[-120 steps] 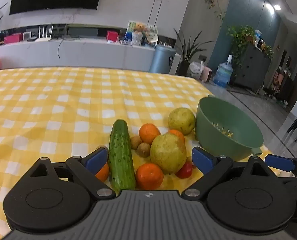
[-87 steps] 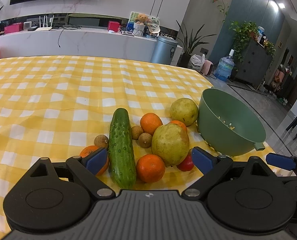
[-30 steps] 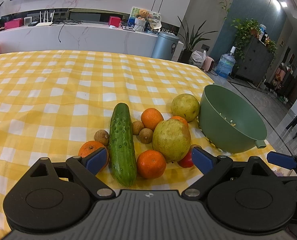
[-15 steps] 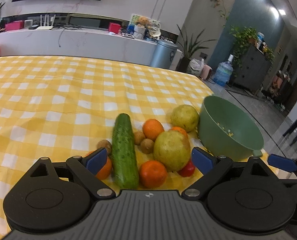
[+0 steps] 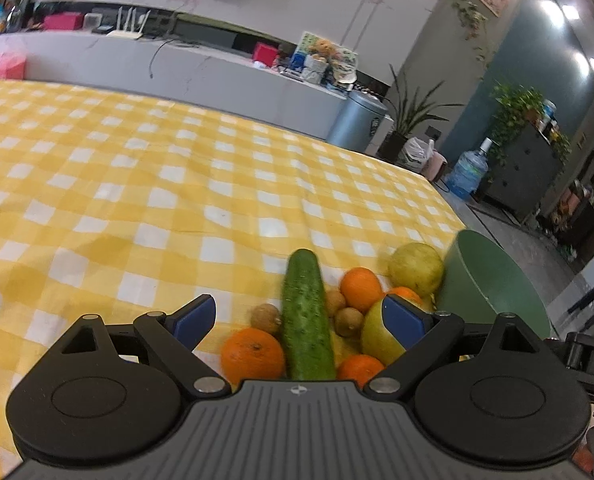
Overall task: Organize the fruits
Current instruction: 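Lower the right gripper onto the large yellow-green pear and close it, then lift the large pear with the right gripper while the left gripper grasps the small yellow pear, then carry the small yellow pear with the left gripper into the colander and release, then lower the large pear into the colander and open the right gripper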
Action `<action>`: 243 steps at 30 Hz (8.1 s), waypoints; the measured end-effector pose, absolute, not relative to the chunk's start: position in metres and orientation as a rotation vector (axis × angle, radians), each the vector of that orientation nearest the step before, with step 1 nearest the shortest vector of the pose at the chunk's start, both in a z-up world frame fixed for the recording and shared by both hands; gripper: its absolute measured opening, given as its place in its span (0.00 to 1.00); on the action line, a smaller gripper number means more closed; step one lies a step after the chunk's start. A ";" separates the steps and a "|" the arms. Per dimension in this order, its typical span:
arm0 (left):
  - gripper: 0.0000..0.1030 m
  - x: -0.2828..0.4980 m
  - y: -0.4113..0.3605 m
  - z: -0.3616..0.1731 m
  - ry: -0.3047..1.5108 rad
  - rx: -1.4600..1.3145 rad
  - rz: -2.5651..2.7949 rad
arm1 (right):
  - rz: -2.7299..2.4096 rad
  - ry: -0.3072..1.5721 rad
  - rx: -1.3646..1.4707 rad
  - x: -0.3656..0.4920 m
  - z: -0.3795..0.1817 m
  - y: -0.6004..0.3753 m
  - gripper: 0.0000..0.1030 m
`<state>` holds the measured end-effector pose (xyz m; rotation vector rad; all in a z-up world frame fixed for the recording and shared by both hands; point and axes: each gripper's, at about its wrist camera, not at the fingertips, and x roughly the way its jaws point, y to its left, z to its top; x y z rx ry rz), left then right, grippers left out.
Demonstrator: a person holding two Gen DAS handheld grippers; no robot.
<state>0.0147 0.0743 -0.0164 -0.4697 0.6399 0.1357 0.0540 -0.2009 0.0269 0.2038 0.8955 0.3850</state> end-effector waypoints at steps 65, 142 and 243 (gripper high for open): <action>1.00 0.031 0.092 -0.044 0.637 -0.591 0.068 | 0.461 0.821 0.035 0.103 -0.001 -0.143 0.61; 0.76 0.211 0.012 -0.051 0.734 -0.071 -0.625 | 0.338 0.779 0.391 0.067 0.008 -0.262 0.61; 0.87 0.118 0.015 -0.029 0.823 -0.419 -0.257 | 0.217 1.273 0.028 0.234 -0.003 -0.255 0.61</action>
